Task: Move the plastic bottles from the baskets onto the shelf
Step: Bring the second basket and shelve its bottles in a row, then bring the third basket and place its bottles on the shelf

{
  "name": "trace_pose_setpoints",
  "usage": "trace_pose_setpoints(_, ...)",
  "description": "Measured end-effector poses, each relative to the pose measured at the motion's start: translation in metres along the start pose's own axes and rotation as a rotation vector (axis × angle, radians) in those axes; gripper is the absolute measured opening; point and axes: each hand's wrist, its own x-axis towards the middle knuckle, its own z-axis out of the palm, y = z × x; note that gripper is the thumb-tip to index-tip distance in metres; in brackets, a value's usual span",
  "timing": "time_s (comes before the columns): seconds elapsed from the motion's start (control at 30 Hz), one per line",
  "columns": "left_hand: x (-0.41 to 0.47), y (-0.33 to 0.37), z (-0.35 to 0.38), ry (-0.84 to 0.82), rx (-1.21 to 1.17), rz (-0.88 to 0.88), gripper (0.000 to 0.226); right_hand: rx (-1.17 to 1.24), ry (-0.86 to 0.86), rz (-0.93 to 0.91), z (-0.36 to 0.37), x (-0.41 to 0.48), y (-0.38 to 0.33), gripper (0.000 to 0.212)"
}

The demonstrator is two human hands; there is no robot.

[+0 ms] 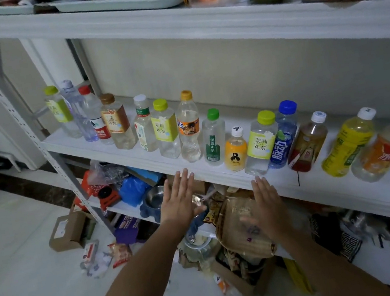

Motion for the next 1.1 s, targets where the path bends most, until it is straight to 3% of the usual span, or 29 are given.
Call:
trace_pose_setpoints(0.2,-0.059,-0.045,0.025,-0.040,-0.029,-0.138,0.100,-0.075,-0.105,-0.233,0.010,0.003,-0.066,0.120)
trace_pose_setpoints(0.43,-0.126,-0.139,0.039,-0.060,-0.101,-0.335,0.098,-0.148,-0.159,-0.508,0.016,0.027,-0.199,0.122)
trace_pose_setpoints(0.7,-0.261,-0.317,0.060,-0.038,-0.107,-0.667,0.087,-0.125,-0.145,-0.834,0.034,0.034,-0.441,0.141)
trace_pose_setpoints(0.93,-0.421,-0.423,0.086,-0.104,-0.013,-1.023,0.088,-0.091,-0.173,-1.165,0.061,0.000,-0.648,0.126)
trace_pose_setpoints(1.1,-0.488,-0.460,0.100,-0.111,-0.042,-1.223,0.090,-0.090,-0.249,-1.354,0.076,-0.036,-0.752,0.120)
